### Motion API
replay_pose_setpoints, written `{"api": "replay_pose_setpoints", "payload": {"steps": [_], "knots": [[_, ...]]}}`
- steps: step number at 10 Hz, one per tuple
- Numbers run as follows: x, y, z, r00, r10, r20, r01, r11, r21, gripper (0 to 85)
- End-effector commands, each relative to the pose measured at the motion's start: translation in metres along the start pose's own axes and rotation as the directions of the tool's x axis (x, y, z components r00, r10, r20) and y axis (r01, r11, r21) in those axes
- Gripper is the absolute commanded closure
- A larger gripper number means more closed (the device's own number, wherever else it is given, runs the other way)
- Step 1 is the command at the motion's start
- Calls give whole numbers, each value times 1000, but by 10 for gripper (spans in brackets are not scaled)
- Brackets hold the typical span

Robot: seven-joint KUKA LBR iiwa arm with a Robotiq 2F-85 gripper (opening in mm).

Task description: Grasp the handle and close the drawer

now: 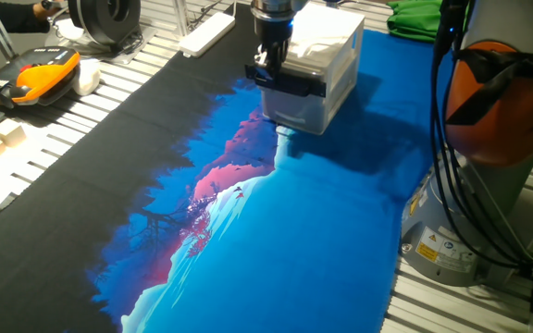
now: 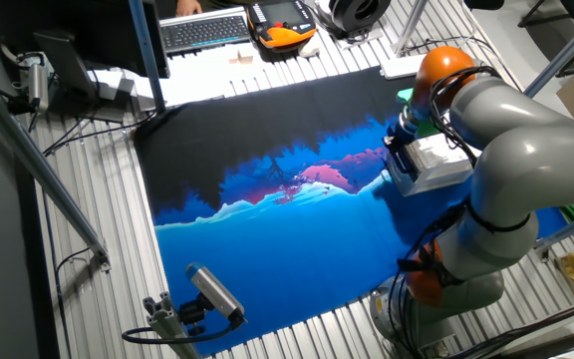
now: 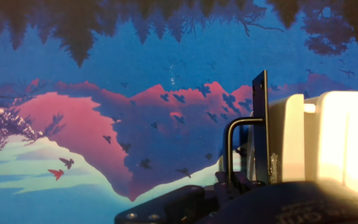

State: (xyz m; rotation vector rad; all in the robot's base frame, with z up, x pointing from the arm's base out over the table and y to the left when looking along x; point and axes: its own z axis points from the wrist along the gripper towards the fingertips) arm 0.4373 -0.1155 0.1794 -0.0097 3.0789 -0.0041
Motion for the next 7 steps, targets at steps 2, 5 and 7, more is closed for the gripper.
{"api": "replay_pose_setpoints", "payload": {"steps": [2,5,7], "knots": [[0,-1,1,1000,-5,-1,5,1000,1,850],[1,-3,3,1000,-10,-2,9,1000,-6,850],[1,-6,1,1000,-13,-2,13,1000,-8,850]]}}
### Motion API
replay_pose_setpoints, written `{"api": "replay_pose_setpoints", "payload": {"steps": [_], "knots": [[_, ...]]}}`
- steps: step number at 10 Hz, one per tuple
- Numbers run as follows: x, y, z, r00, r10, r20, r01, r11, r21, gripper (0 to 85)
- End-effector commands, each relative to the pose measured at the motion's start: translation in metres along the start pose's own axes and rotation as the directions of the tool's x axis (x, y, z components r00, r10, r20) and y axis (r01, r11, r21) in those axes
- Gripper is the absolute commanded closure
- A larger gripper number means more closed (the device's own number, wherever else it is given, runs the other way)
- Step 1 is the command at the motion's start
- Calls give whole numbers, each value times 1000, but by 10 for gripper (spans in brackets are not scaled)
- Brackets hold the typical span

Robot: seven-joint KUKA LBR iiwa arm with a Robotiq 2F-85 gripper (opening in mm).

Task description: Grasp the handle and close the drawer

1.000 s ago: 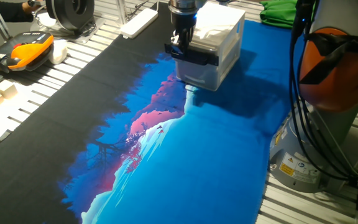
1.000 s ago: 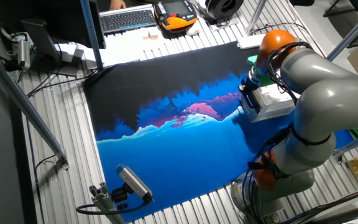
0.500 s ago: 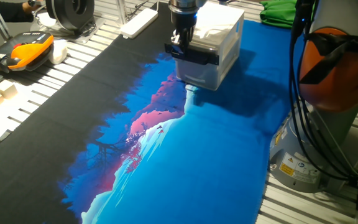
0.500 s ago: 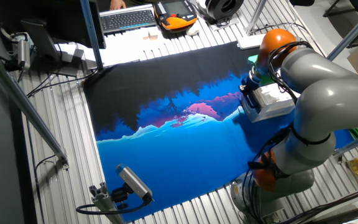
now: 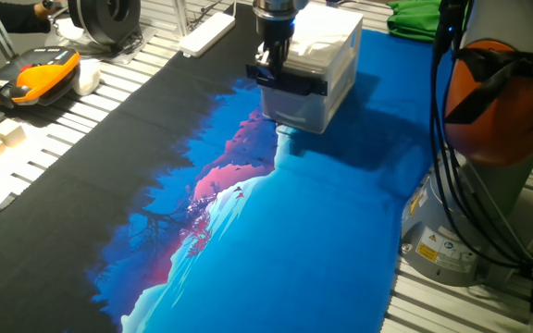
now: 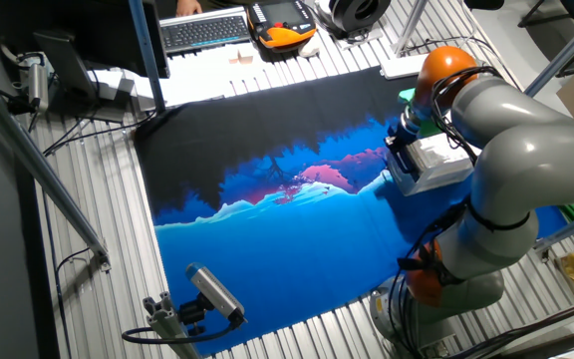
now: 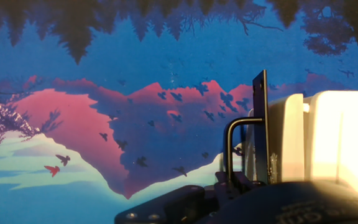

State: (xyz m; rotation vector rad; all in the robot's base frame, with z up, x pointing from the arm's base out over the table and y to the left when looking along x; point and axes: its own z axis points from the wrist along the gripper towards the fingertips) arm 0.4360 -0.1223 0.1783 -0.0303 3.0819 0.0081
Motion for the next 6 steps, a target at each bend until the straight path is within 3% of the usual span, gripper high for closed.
{"api": "replay_pose_setpoints", "payload": {"steps": [1,6], "knots": [[0,0,0,1000,-1,-1,1,1000,0,850],[1,-3,0,1000,-13,-1,13,1000,1,850]]}}
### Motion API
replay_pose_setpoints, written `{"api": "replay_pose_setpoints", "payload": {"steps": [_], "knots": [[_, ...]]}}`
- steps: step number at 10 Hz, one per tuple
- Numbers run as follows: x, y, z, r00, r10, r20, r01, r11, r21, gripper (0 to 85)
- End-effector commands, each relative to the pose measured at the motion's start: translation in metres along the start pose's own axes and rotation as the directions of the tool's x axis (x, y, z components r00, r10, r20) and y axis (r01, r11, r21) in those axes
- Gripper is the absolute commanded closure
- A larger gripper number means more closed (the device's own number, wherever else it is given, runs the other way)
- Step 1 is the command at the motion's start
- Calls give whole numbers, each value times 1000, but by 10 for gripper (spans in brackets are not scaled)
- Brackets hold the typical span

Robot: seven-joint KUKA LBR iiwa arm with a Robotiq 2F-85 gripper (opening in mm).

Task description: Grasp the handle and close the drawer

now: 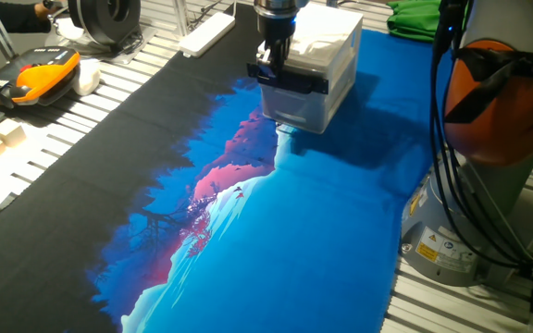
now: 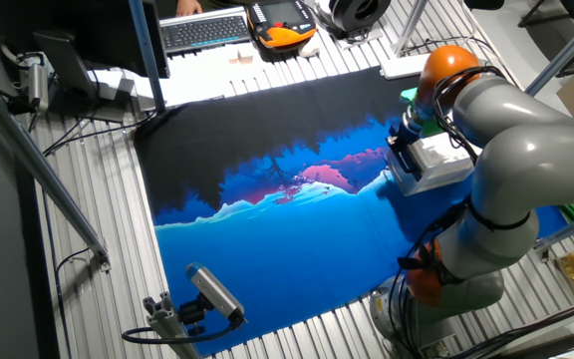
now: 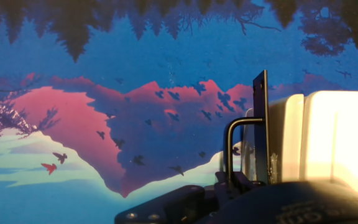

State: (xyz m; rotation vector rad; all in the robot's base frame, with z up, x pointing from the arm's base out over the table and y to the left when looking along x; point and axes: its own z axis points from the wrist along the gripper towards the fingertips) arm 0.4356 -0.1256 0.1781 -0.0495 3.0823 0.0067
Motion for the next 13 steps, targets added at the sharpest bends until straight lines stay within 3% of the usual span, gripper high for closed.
{"api": "replay_pose_setpoints", "payload": {"steps": [1,7,10,13], "knots": [[0,-1,-1,1000,-2,0,2,1000,-1,850],[1,-4,-1,1000,-10,0,10,1000,-2,850],[1,-5,-2,1000,-31,2,31,999,17,850],[2,-7,-1,999,-33,-1,33,999,15,850]]}}
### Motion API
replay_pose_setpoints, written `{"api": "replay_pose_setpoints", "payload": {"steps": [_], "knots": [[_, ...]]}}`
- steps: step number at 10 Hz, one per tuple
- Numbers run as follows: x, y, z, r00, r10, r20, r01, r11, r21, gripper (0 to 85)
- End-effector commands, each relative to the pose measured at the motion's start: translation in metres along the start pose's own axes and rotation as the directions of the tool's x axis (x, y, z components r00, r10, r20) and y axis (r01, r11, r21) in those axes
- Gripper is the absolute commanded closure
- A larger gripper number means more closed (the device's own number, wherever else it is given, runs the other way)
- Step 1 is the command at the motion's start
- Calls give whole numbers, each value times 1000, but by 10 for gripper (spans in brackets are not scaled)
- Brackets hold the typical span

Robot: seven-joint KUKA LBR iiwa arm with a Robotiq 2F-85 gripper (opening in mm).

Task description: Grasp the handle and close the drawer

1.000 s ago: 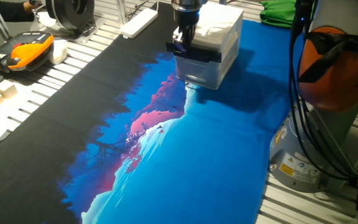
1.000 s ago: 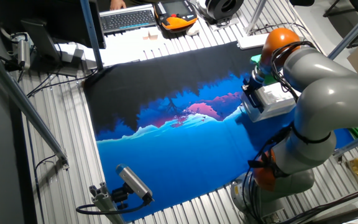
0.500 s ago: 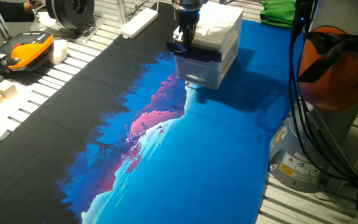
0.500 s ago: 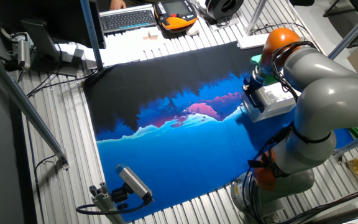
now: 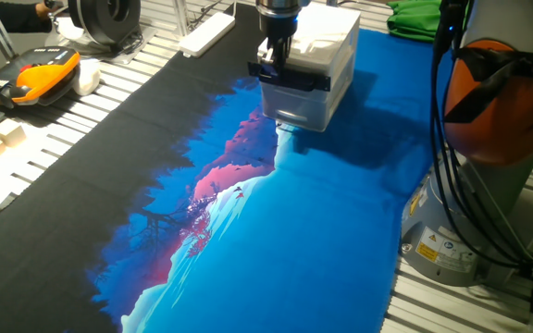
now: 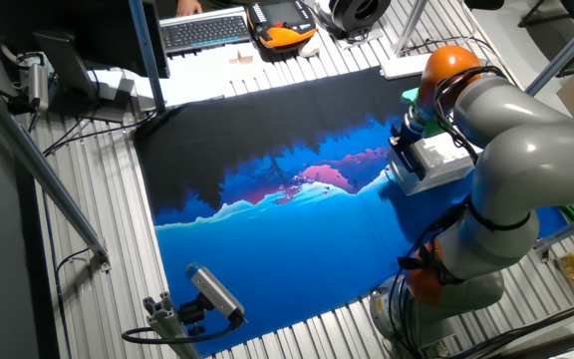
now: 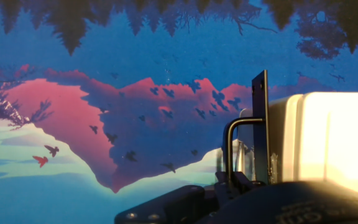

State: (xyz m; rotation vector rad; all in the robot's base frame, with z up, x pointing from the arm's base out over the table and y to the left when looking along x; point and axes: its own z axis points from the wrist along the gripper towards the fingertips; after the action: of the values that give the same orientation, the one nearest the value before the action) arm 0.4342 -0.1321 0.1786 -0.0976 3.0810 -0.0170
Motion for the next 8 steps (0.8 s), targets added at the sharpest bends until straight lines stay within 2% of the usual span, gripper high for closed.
{"api": "replay_pose_setpoints", "payload": {"steps": [1,3,8], "knots": [[0,0,1,1000,2,2,-2,1000,0,850],[1,0,1,1000,11,5,-11,1000,-14,850],[1,-2,0,1000,6,3,-6,1000,-9,850]]}}
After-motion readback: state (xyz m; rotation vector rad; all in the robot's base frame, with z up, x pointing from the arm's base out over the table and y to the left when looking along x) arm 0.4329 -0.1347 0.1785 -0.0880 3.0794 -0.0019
